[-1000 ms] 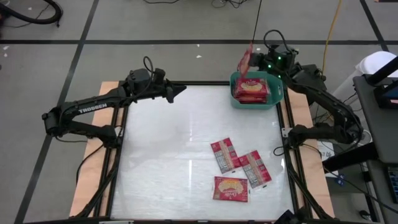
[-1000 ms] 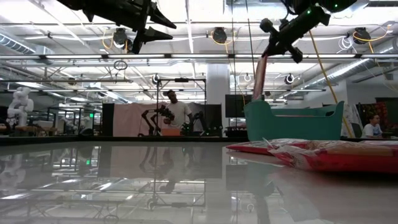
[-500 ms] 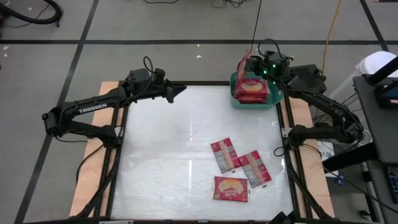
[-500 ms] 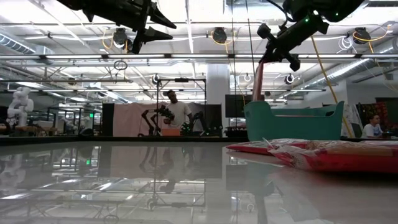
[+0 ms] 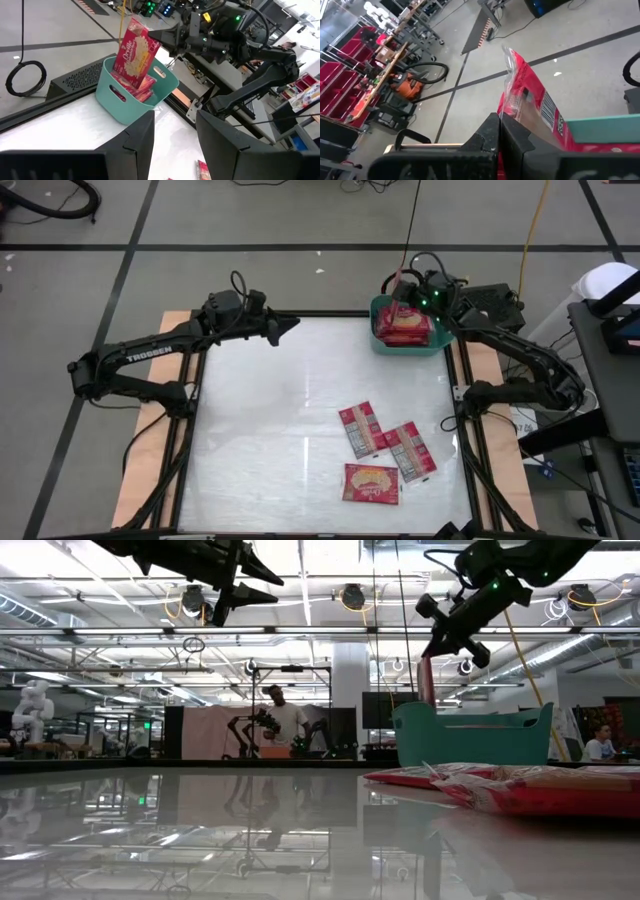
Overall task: Sort popcorn bags into baskets
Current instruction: Put the red popcorn bag into the green bin
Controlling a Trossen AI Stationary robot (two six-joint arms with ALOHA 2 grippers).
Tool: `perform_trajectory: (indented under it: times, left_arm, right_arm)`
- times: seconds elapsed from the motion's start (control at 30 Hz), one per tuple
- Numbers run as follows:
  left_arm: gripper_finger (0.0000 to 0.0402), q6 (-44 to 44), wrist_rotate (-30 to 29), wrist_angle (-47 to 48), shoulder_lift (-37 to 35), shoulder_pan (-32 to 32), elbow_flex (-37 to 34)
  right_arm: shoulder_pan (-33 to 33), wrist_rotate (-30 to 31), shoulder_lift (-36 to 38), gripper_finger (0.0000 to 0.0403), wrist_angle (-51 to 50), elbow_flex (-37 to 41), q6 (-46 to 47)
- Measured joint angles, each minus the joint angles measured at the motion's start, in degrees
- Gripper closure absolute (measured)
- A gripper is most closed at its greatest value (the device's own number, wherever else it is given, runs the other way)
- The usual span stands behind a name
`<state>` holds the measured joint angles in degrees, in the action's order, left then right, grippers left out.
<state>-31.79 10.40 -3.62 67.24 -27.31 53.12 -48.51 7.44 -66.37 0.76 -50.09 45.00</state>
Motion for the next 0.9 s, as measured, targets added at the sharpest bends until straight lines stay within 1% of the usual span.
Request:
perform_trajectory:
  times: [0.17,0.4,0.6,0.77,0.9]
  left_arm:
    - [0.0254,0.0,0.0,0.0,0.0,0.0,0.0]
    - [0.0254,1.2,0.0,0.0,0.0,0.0,0.0]
    - [0.0254,1.4,0.0,0.0,0.0,0.0,0.0]
    - [0.0254,0.9,0.0,0.0,0.0,0.0,0.0]
    - [0.0254,-0.2,0.0,0.0,0.0,0.0,0.0]
  right_arm:
    - [0.0,0.0,0.0,0.0403,0.5,0.3,0.8]
    - [0.1,-0.2,0.0,0.0403,6.4,0.3,2.5]
    - [0.3,-0.9,0.0,0.0403,2.5,0.3,2.2]
    - [0.2,-0.9,-0.1,0.0403,-0.4,0.3,0.1]
    - [0.2,-0.1,-0.1,0.0403,-3.0,0.3,-0.7]
